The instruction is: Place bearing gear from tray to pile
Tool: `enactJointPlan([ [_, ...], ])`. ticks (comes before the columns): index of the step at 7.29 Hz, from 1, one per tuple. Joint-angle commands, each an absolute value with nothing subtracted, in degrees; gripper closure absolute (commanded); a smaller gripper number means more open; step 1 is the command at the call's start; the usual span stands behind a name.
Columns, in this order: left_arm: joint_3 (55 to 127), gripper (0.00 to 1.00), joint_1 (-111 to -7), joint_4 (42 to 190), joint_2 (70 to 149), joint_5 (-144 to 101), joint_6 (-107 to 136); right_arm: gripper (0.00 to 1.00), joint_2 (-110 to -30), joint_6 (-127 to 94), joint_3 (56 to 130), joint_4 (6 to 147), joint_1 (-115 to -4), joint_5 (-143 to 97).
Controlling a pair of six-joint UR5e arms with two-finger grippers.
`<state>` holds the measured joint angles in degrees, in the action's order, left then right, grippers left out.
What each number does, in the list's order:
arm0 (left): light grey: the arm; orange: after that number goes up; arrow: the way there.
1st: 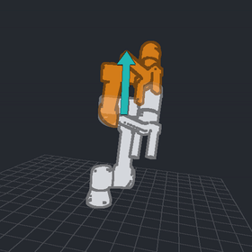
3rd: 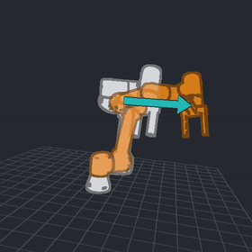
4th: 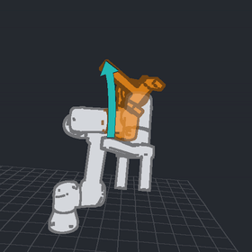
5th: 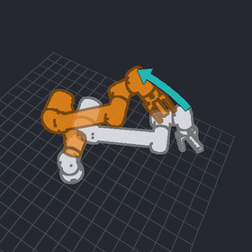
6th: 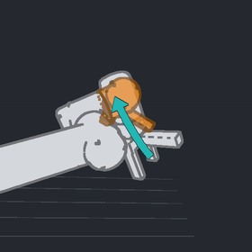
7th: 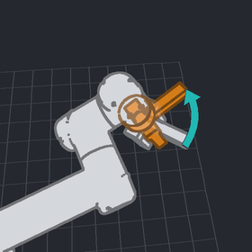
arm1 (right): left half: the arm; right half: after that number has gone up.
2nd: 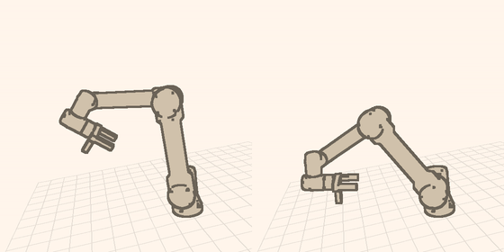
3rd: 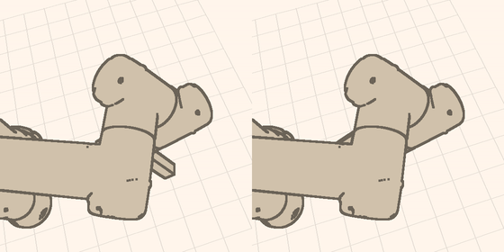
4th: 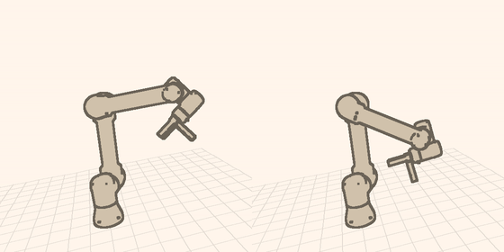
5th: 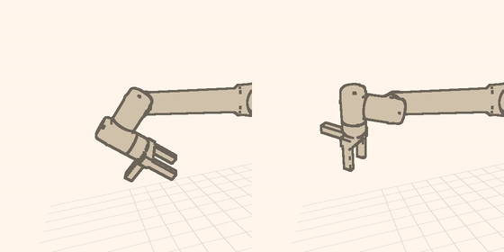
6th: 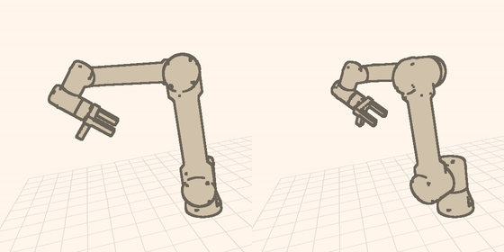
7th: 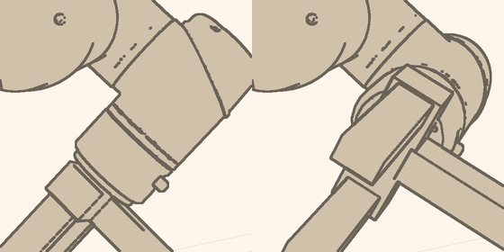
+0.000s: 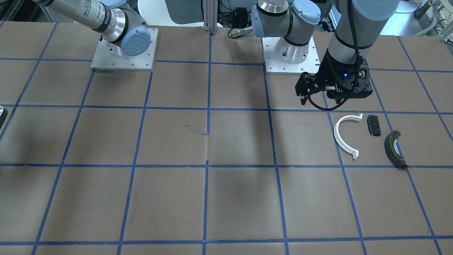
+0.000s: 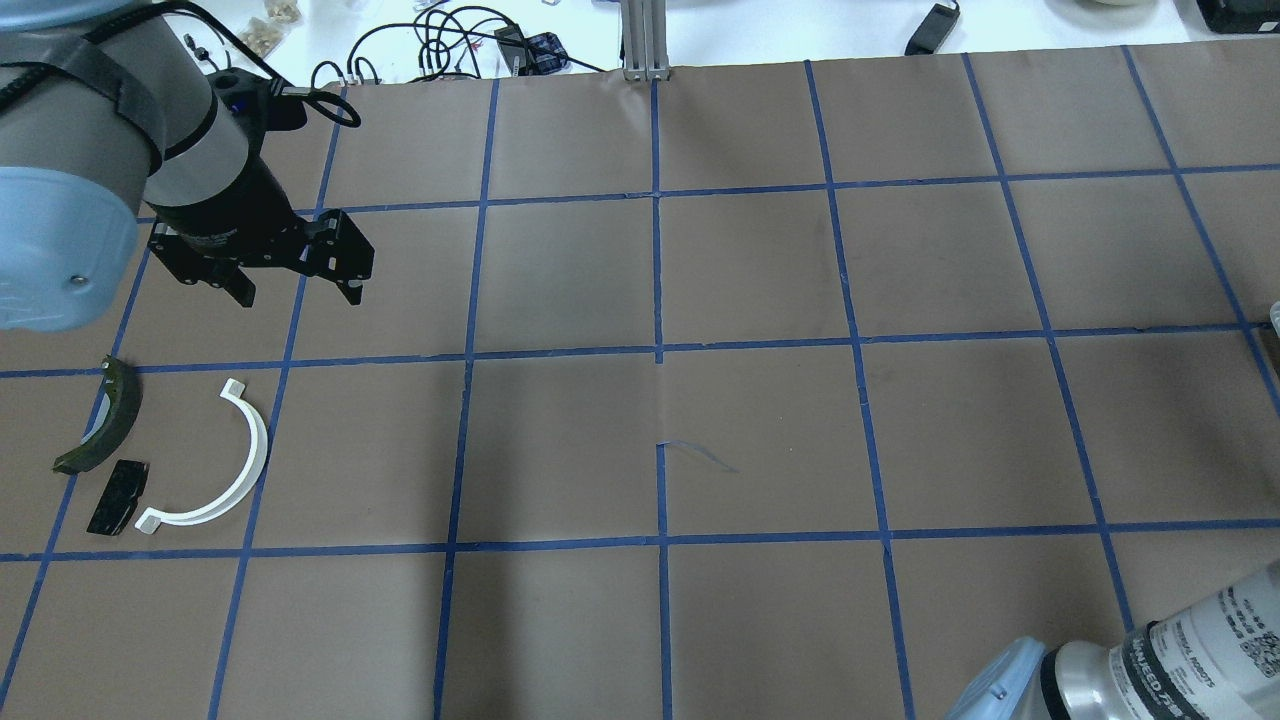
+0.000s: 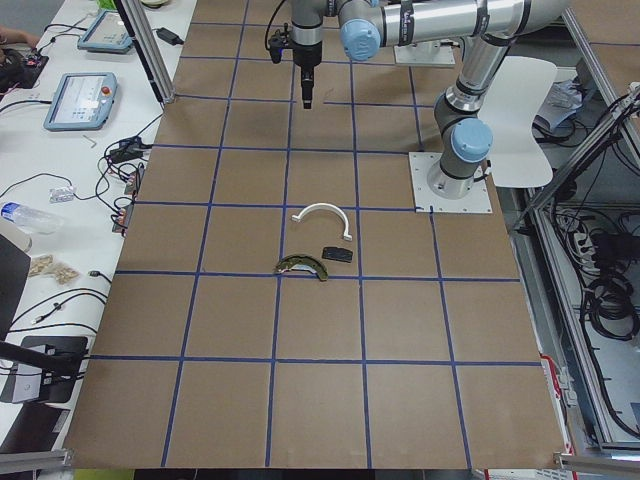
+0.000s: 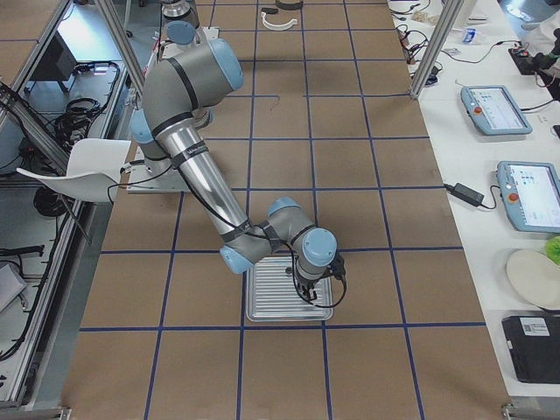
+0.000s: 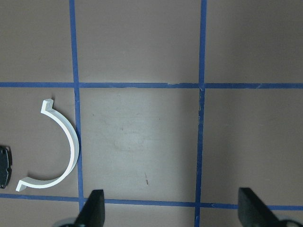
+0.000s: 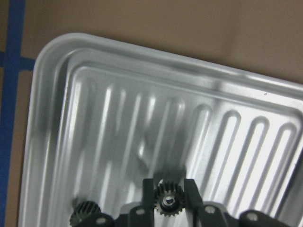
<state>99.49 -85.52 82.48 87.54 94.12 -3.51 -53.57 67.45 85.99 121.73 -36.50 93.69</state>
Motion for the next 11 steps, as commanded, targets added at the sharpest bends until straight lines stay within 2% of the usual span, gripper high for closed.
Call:
enactJointPlan([
  [1,99.5,0.00,-85.5,82.4,87.5,94.0,-3.5,0.92,-60.5,63.8,85.8,114.5,-37.8,94.2],
  [3,99.5,0.00,-85.5,82.4,87.7,94.0,-3.4,0.92,-67.8,58.5,85.8,107.8,-45.7,94.0],
  [5,99.6,0.00,-85.6,82.4,87.5,94.0,-3.5,0.91,-73.5,34.9,85.7,98.5,-61.4,92.1],
  [7,99.6,0.00,-85.6,82.4,87.7,94.0,-3.5,0.91,-73.5,7.8,85.9,98.6,-79.3,91.3],
  [9,99.6,0.00,-85.6,82.3,87.7,94.0,-3.5,0.92,-71.9,-13.9,86.0,99.5,-91.6,84.6],
  [11,99.4,0.00,-85.4,81.6,87.6,93.7,-3.5,0.91,-66.6,-31.5,86.0,109.2,-103.0,83.7],
])
